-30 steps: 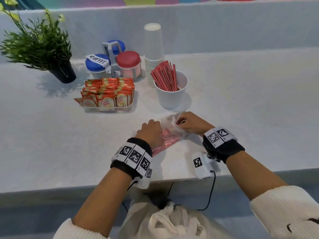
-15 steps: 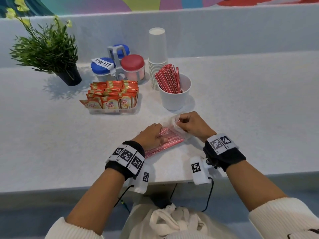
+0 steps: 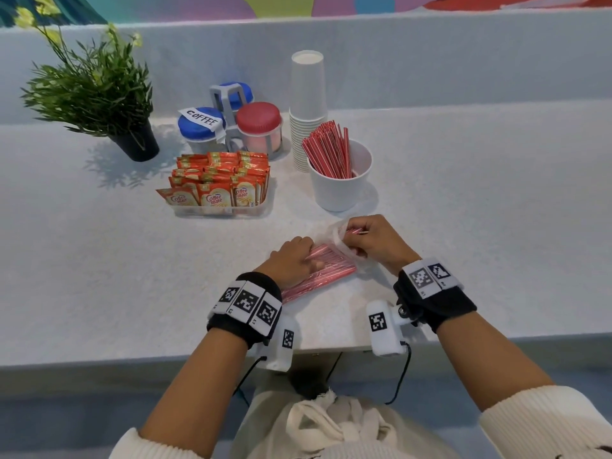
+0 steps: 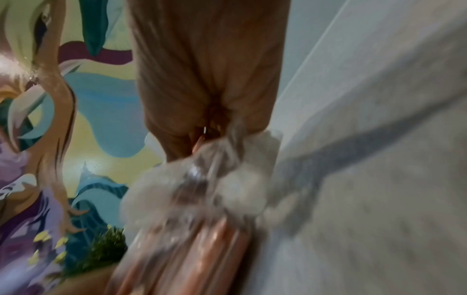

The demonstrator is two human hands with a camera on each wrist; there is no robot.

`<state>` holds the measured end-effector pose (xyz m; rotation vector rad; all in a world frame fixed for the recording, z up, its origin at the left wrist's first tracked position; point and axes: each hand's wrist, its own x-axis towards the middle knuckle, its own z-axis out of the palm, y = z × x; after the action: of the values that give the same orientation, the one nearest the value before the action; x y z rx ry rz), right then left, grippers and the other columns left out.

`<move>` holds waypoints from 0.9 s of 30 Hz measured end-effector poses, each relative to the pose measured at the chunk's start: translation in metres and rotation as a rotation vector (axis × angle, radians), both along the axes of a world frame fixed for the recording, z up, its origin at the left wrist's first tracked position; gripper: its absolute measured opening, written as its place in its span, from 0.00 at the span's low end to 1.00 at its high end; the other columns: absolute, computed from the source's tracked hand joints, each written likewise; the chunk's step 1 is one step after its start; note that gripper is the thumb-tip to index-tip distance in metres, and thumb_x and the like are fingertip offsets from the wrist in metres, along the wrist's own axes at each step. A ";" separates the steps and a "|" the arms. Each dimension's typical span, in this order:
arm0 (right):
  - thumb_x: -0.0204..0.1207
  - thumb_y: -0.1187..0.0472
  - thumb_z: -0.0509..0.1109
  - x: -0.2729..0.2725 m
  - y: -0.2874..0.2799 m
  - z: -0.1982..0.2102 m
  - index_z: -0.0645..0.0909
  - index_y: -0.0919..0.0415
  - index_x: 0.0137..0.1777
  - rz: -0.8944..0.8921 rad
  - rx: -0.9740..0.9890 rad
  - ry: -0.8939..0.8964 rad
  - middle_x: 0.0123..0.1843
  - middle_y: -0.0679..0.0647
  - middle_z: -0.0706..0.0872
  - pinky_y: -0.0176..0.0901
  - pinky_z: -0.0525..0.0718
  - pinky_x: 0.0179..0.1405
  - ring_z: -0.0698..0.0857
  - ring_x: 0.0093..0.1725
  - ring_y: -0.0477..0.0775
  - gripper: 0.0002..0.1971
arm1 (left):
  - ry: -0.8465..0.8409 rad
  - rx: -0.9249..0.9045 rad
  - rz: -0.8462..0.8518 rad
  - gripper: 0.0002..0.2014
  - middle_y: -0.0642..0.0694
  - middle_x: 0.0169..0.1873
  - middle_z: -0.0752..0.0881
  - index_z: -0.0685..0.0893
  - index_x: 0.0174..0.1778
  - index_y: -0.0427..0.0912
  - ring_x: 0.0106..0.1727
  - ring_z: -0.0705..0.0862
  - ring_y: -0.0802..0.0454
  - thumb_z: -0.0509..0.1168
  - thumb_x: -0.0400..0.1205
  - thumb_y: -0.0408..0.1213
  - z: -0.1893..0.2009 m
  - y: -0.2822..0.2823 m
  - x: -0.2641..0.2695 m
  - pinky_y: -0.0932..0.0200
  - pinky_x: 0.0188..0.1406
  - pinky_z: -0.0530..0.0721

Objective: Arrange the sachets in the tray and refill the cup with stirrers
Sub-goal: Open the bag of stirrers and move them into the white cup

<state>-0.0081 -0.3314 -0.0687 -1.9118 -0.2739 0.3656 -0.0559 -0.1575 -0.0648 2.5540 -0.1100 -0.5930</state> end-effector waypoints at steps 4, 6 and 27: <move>0.73 0.68 0.71 0.010 -0.018 0.013 0.85 0.72 0.46 -0.052 0.068 0.040 0.31 0.60 0.82 0.30 0.72 0.20 0.73 0.20 0.41 0.06 | 0.017 -0.031 0.032 0.14 0.35 0.58 0.76 0.72 0.59 0.34 0.60 0.76 0.39 0.55 0.86 0.41 0.001 0.004 -0.001 0.44 0.65 0.73; 0.75 0.65 0.71 0.010 -0.018 0.014 0.84 0.72 0.46 -0.040 0.064 0.074 0.32 0.61 0.82 0.29 0.71 0.19 0.73 0.20 0.41 0.08 | 0.015 -0.029 0.024 0.13 0.35 0.59 0.77 0.72 0.59 0.34 0.61 0.76 0.39 0.54 0.86 0.41 0.001 0.001 -0.002 0.43 0.65 0.73; 0.73 0.67 0.72 -0.001 0.003 0.023 0.79 0.60 0.35 -0.187 0.347 0.075 0.30 0.56 0.80 0.31 0.72 0.22 0.71 0.20 0.42 0.07 | -0.009 -0.041 0.067 0.15 0.41 0.58 0.80 0.72 0.61 0.38 0.60 0.79 0.43 0.57 0.85 0.44 0.009 -0.017 0.002 0.43 0.64 0.76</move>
<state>-0.0088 -0.3283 -0.0459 -1.5635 -0.0992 0.2453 -0.0540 -0.1744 -0.0558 2.5108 -0.0395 -0.5486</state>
